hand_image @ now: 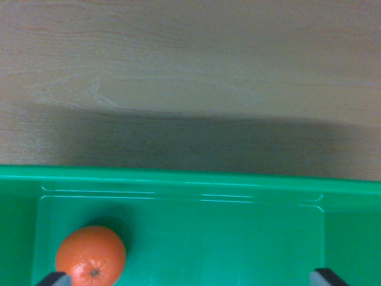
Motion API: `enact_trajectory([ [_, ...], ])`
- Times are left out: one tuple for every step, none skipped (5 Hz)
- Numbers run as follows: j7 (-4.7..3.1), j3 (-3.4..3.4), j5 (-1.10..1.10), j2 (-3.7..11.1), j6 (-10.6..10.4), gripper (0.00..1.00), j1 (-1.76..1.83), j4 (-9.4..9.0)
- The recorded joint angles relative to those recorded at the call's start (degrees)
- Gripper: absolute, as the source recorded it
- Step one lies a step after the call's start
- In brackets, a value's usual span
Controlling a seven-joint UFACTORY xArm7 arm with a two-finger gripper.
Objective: Pick fruit
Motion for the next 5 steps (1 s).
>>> enact_trajectory([
  [0.00,0.00,0.00,0.00,0.00,0.00,0.00,0.00],
  [-0.84,0.35,0.26,1.04,-2.62,0.00,0.28,-2.16],
  [-0.84,0.35,0.26,1.04,-2.62,0.00,0.28,-2.16],
  [-1.70,0.71,0.53,2.11,-5.29,0.00,0.57,-4.37],
  [-1.70,0.71,0.53,2.11,-5.29,0.00,0.57,-4.37],
])
